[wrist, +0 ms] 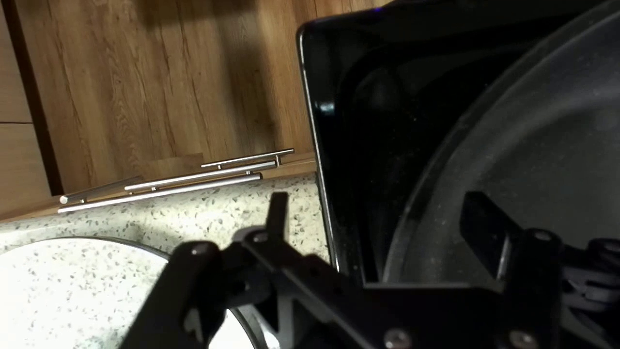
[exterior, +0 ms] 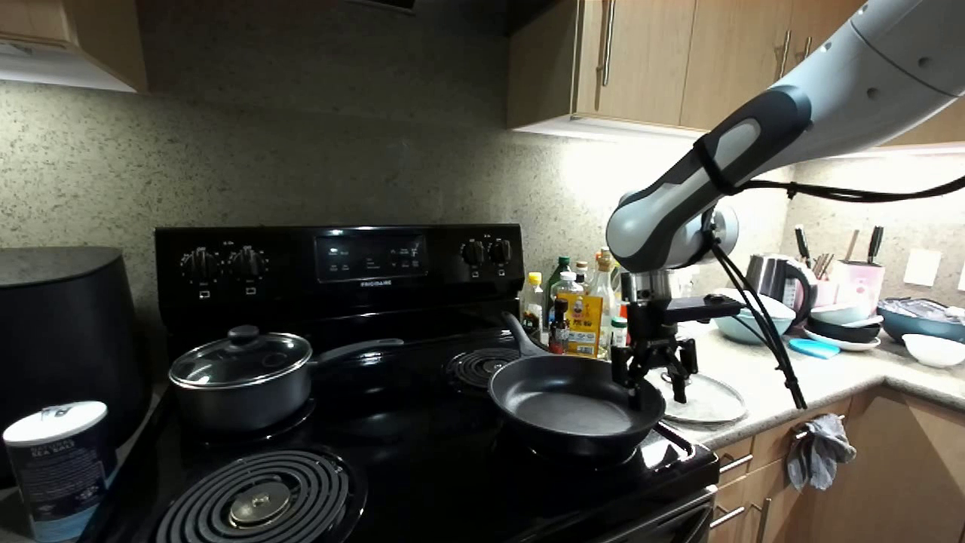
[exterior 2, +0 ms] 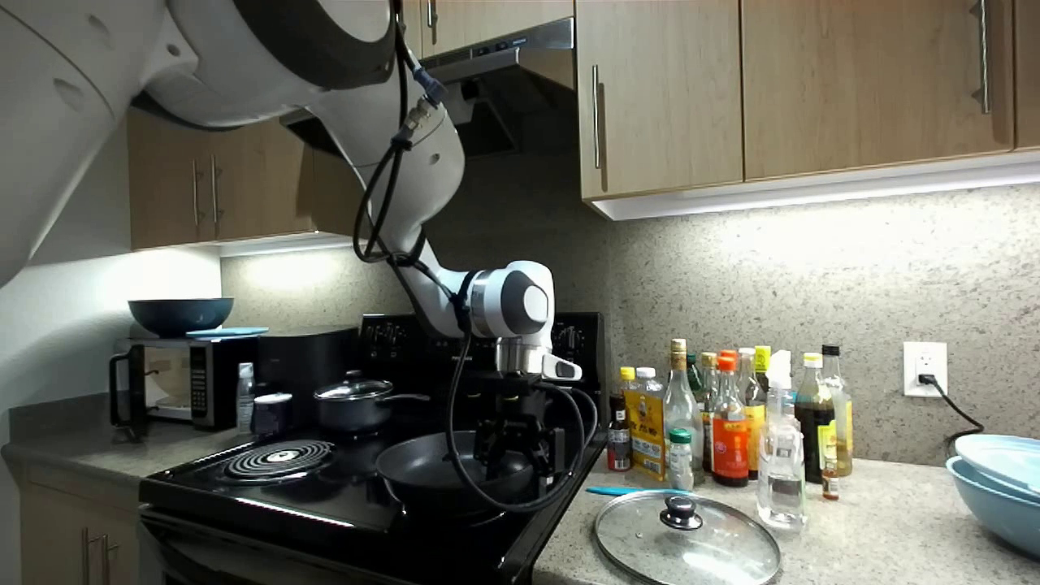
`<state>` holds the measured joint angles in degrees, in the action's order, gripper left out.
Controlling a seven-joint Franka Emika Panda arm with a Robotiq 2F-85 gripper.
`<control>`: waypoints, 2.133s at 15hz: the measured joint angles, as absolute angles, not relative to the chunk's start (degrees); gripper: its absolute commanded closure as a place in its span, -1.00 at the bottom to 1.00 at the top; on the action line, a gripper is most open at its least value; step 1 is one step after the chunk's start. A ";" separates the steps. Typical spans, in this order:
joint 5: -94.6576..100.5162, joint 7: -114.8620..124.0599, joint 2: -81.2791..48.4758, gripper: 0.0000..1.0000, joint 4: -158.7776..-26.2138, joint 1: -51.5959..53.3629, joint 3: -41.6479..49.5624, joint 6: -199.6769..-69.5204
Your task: Move the pan backwards
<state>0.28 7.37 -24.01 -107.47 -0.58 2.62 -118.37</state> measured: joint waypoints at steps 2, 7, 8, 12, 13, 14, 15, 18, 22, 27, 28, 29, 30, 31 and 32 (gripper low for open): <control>0.15 7.37 -25.77 0.10 -105.41 -0.77 2.66 -118.28; 1.93 7.89 -28.89 0.73 -100.04 -0.43 3.50 -119.79; 3.12 8.16 -29.43 0.85 -98.86 -0.20 3.69 -119.96; 8.54 8.20 -30.87 0.94 -94.78 1.48 4.04 -119.82; 9.34 8.14 -31.03 0.96 -94.10 2.02 3.98 -119.79; 9.84 8.14 -31.10 0.94 -93.43 2.51 3.98 -119.57; 10.25 8.14 -31.21 0.93 -92.98 2.87 3.97 -119.45; 10.52 6.60 -31.27 0.94 -91.75 3.35 3.62 -118.70; 10.49 1.26 -31.57 0.95 -91.21 3.33 1.82 -116.93; 9.06 -6.55 -32.05 0.77 -90.89 2.48 -0.76 -112.53; 9.03 -6.80 -32.13 0.77 -90.89 2.39 -0.81 -112.41; 8.98 -6.93 -32.17 0.94 -90.89 2.33 -0.85 -112.41; 8.94 -7.00 -32.17 0.94 -90.89 2.30 -0.86 -112.41; 8.94 -6.97 -32.17 0.94 -90.84 2.31 -0.86 -112.48; 9.00 -6.91 -32.21 0.94 -90.73 2.35 -0.82 -112.71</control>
<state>9.00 -6.91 -32.21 -90.73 2.35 -0.82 -112.71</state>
